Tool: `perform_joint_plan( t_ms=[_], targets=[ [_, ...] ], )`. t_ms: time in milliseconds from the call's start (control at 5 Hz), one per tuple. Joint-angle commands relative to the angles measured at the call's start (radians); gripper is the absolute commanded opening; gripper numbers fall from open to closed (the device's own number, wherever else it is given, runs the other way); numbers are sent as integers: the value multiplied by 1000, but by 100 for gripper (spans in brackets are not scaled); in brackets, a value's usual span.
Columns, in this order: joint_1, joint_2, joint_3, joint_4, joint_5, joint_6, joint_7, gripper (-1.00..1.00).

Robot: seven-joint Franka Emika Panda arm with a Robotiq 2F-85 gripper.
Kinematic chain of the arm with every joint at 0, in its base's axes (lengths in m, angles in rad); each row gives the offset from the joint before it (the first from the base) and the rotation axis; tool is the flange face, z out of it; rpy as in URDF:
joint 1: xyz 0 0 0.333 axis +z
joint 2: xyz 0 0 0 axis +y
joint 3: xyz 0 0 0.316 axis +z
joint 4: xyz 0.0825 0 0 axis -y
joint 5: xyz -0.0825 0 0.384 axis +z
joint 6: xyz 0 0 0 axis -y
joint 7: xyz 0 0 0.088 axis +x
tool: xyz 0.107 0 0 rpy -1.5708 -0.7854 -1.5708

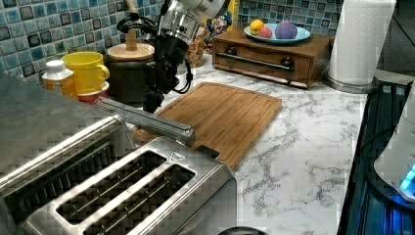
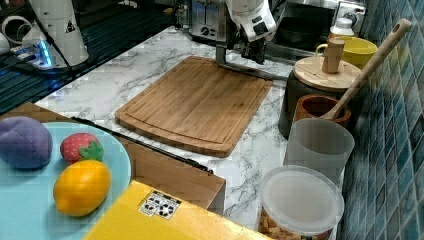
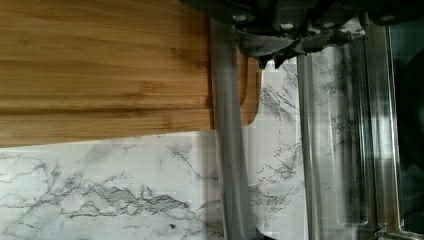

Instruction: Close the oven.

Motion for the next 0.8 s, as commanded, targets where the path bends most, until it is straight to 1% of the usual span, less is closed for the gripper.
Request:
perform_joint_plan(
  t_ms=[200,400,600,800],
  targets=[
    [-5,2,54,139,44,-132,34,-100],
    [1,-39,84,111,68,-161,17,-100],
    [28,-106,118,85,87,-153,-3,-100],
    [66,-155,158,83,68,-150,15,-100]
  ],
)
